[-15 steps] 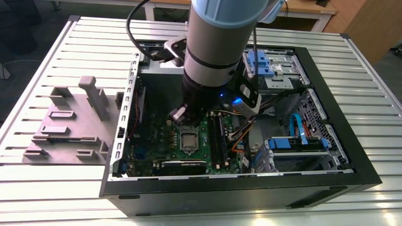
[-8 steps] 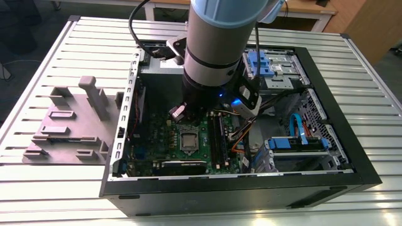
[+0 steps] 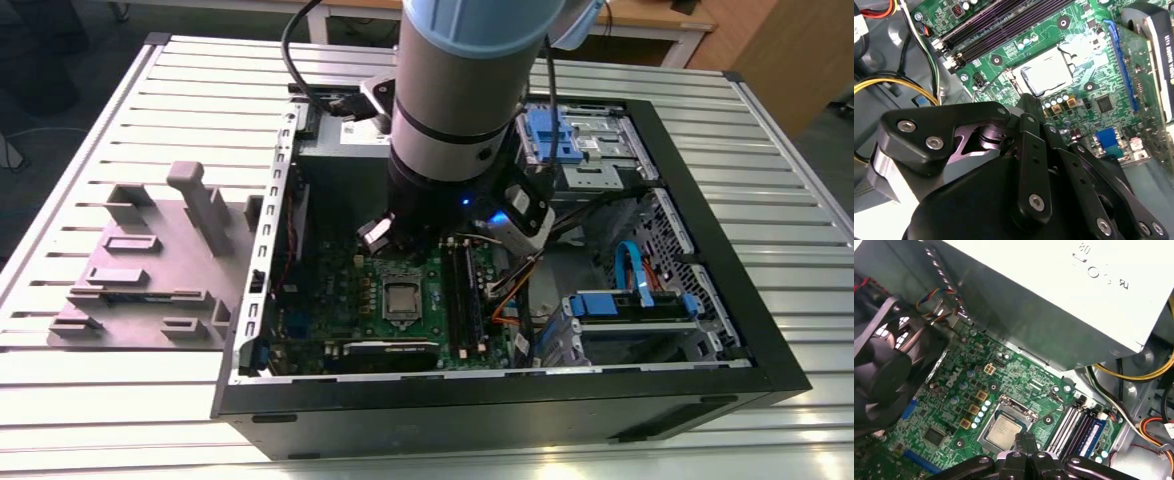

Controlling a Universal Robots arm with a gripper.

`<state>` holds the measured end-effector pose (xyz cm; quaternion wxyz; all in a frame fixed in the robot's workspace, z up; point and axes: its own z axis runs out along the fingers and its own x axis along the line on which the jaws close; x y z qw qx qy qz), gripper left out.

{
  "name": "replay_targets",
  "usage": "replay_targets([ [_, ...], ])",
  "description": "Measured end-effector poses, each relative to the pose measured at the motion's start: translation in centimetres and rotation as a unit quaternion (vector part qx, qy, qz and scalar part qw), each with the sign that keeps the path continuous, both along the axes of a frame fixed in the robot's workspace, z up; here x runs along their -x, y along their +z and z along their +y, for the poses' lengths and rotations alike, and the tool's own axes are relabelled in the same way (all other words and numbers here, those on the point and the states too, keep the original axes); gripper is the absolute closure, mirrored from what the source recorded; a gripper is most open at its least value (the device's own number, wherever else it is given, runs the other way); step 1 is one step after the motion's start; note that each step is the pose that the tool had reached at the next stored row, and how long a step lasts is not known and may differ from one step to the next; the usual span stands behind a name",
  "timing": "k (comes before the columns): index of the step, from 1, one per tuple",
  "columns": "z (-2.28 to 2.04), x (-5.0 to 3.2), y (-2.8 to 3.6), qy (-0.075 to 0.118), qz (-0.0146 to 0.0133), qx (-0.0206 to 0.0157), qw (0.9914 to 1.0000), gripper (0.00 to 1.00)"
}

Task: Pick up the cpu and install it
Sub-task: 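Install the first cpu locking lever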

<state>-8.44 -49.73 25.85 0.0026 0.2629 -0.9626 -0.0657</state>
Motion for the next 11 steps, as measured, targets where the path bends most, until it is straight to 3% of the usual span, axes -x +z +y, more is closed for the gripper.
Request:
replay_targets([
  [5,0.44,0.0,0.01,-0.011,0.0,0.0003,0.99994,0.9],
  [11,1.43,0.0,0.01,-0.013,0.0,0.0063,0.99989,0.9],
])
